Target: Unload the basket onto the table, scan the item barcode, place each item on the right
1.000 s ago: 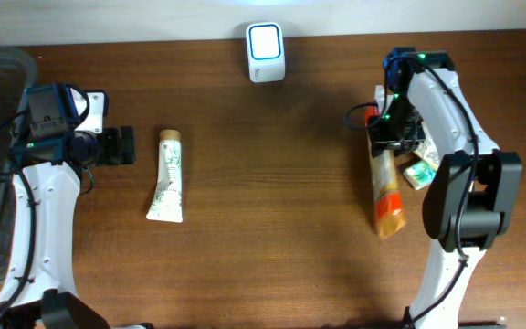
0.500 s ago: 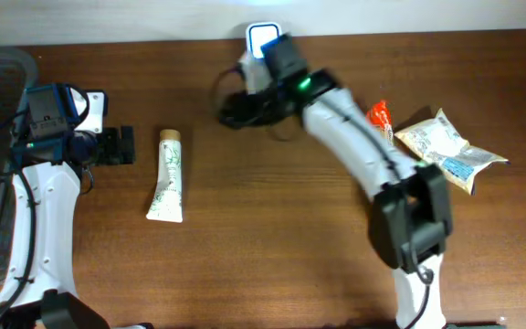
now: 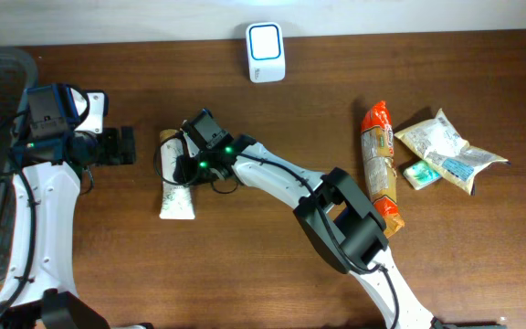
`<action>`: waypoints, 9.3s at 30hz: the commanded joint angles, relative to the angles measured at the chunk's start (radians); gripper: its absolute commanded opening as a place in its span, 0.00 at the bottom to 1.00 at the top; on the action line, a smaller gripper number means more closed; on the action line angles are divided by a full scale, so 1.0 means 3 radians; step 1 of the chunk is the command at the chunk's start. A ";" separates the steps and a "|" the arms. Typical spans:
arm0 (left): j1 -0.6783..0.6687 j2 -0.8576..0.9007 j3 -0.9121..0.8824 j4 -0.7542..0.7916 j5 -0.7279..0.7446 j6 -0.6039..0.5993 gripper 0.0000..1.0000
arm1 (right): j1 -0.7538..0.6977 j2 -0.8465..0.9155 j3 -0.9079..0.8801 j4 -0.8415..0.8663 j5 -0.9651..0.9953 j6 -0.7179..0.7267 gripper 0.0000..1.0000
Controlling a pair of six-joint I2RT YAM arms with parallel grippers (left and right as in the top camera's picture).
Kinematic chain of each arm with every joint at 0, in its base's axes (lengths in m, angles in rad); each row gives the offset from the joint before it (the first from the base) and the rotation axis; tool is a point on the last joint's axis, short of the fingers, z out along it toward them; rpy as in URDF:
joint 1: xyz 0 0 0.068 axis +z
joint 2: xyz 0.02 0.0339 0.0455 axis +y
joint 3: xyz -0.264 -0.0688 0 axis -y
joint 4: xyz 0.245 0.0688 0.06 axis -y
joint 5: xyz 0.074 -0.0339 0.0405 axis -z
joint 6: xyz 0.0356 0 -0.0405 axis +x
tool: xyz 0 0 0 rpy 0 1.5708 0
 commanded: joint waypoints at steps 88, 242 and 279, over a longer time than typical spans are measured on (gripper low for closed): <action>0.0009 -0.0009 0.0009 0.0004 0.0023 -0.0019 0.99 | -0.1085 -0.0061 0.0331 -0.3137 -0.1180 -0.2547 0.86; 0.0008 -0.0009 0.0009 0.0004 0.0023 -0.0019 0.99 | -0.1647 -0.1526 0.0286 -0.2942 -0.0271 -0.2613 0.04; 0.0009 -0.0009 0.0009 0.0004 0.0022 -0.0019 0.99 | -0.1291 -0.2279 0.1567 -0.4095 0.1312 -0.1483 0.99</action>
